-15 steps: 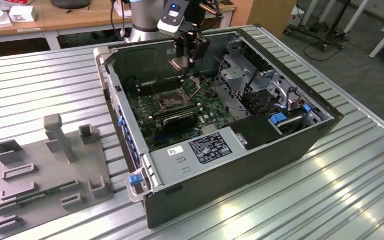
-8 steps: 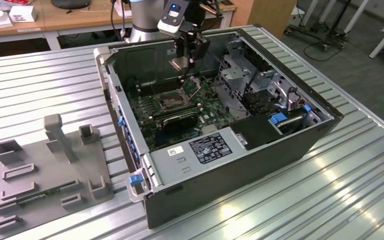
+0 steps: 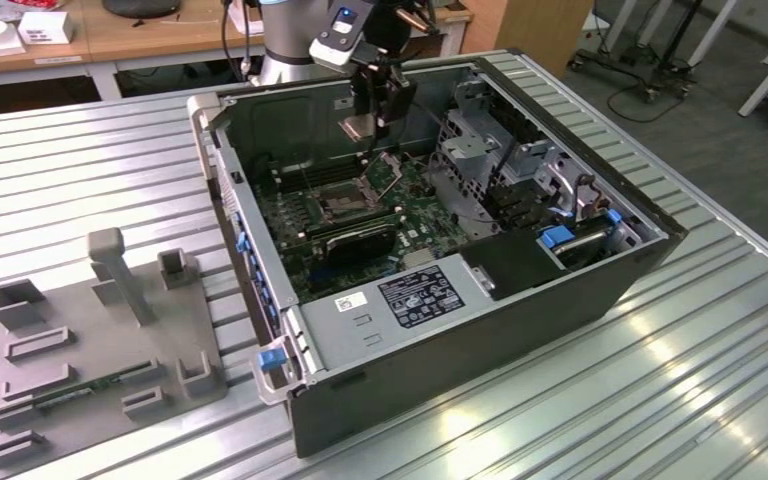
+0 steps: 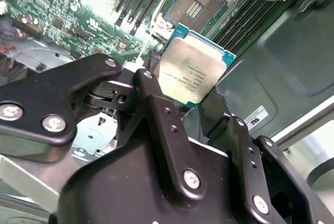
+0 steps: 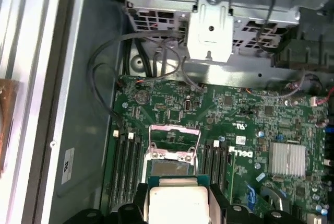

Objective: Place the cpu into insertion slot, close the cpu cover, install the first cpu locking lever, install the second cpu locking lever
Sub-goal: 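Place the cpu into insertion slot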

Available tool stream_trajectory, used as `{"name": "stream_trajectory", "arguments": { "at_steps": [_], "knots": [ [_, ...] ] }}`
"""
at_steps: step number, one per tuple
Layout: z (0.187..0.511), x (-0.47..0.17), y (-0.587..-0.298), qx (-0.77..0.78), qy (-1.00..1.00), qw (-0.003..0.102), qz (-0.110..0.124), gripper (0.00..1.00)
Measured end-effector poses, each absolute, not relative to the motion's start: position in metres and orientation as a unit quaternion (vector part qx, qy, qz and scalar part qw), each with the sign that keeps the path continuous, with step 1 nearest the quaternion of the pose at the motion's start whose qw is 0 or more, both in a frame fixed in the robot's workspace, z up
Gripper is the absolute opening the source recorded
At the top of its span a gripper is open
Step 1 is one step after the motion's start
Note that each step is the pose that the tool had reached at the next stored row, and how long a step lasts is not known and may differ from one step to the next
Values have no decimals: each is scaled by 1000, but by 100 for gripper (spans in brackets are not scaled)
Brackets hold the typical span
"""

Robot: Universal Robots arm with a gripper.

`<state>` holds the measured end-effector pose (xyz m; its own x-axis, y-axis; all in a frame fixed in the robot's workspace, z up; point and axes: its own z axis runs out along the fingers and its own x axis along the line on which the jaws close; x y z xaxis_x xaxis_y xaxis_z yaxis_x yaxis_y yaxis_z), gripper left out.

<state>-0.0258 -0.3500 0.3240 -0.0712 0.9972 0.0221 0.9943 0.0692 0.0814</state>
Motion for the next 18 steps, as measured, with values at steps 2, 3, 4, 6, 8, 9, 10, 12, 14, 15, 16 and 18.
{"name": "stream_trajectory", "arguments": {
  "at_steps": [2,3,4,6,8,9,10,12,14,15,16,18],
  "knots": [
    [323,-26,-350,693,720,20,37,54],
    [323,-26,-350,698,714,21,37,54],
    [323,-26,-350,703,710,21,37,54],
    [322,-26,-350,705,708,21,37,54],
    [320,-26,-350,705,707,21,37,54],
    [319,-26,-350,706,707,21,37,54],
    [318,-26,-350,709,704,21,37,54],
    [316,-26,-350,714,699,21,36,54],
    [313,-26,-349,717,696,21,36,54],
    [311,-26,-349,717,695,22,36,54],
    [310,-27,-349,718,695,22,36,54],
    [307,-27,-348,720,692,22,36,54]
  ]
}}
